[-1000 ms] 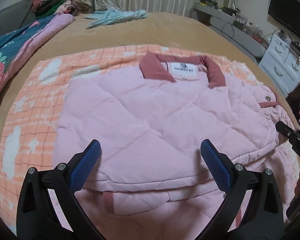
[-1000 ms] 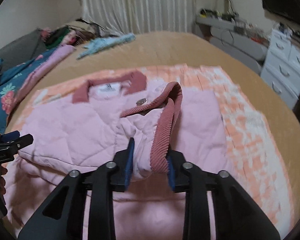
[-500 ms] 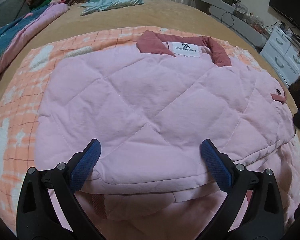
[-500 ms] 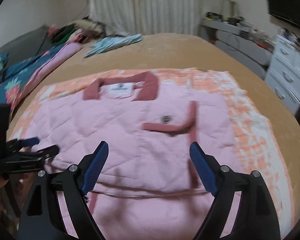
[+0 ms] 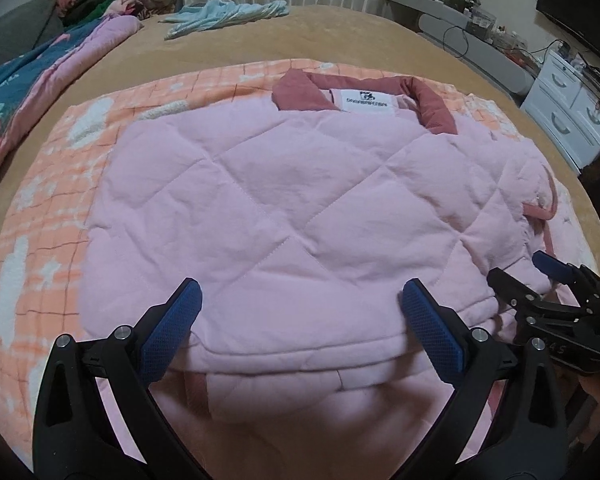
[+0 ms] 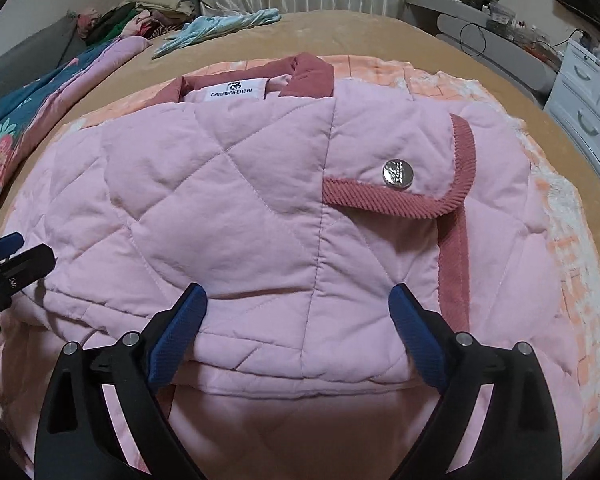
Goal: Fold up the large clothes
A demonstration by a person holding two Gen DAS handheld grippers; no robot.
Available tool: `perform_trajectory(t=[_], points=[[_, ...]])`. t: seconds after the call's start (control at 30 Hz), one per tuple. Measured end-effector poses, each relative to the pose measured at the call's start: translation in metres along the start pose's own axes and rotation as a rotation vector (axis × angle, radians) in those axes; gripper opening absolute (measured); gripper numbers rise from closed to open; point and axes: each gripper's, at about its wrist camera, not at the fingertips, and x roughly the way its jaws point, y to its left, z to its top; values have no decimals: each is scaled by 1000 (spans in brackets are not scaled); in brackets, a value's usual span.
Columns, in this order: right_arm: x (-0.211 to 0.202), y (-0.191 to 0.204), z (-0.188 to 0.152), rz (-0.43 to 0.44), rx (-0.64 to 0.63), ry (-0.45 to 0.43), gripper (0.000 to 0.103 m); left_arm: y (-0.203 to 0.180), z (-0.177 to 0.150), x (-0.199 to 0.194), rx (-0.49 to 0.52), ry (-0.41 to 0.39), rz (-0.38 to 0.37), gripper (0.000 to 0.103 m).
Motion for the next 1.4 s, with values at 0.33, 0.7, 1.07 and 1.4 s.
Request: perform_trajectory(t=[0.33,0.7,1.07,1.4], points=[[-81,0,-32,25,23,-140,98,-2,-16,-44,-14,-63,-39,95],[-150,-1,-66,32,26,-215,99,-9,-44,-87,6,-93,-62,95],[-187,-3,-89,31,37,-238,99,-20,-59,-131,15,-150,-70,95],[-227,-6,-94,37,46,-291,99,-21,-70,-164,1,-189,-99,95]])
